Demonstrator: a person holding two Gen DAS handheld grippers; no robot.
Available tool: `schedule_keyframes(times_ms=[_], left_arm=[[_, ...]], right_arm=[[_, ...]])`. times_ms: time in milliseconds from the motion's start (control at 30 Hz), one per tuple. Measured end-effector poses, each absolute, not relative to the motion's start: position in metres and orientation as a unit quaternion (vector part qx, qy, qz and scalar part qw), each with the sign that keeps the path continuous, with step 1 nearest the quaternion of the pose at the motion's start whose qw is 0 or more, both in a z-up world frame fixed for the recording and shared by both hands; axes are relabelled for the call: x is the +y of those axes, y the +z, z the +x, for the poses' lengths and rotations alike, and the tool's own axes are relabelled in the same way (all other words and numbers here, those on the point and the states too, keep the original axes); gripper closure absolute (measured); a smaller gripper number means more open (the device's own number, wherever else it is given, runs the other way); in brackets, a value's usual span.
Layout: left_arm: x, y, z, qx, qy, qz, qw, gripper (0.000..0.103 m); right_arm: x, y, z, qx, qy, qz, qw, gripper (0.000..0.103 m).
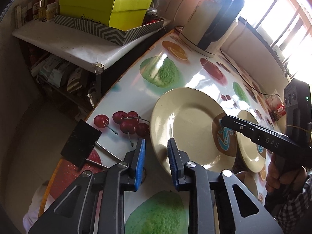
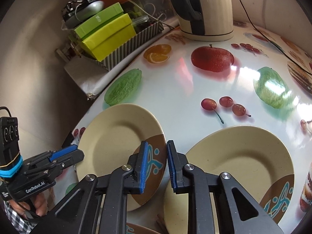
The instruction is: Organize plates and bowls
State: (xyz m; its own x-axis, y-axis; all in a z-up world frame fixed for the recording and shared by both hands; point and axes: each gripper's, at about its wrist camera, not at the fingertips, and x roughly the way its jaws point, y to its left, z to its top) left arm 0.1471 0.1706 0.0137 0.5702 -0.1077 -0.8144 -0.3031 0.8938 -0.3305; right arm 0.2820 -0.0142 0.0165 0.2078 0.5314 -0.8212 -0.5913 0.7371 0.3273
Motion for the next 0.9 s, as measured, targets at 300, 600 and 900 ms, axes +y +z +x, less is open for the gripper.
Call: schedule_keyframes(times_ms=[300, 600, 900], left_arm=[[0.170, 0.013, 0.148, 0.459, 0.057, -0.229, 0.856, 0.085], [0.171, 0.019, 0.144, 0.455, 0.065, -0.225, 0.859, 0.085], [0.167, 0.031, 0.134, 0.447, 0.064, -0.220, 0.865, 0.085]], right_arm=[[-0.016, 0.016, 0.284, 0.519, 0.360, -0.017, 0.776, 0.088], [-0.017, 0.018, 0.282, 0.521, 0.361, -0.002, 0.773, 0.088], [-0.021, 0.031, 0.271, 0.515, 0.365, 0.003, 0.775, 0.088]])
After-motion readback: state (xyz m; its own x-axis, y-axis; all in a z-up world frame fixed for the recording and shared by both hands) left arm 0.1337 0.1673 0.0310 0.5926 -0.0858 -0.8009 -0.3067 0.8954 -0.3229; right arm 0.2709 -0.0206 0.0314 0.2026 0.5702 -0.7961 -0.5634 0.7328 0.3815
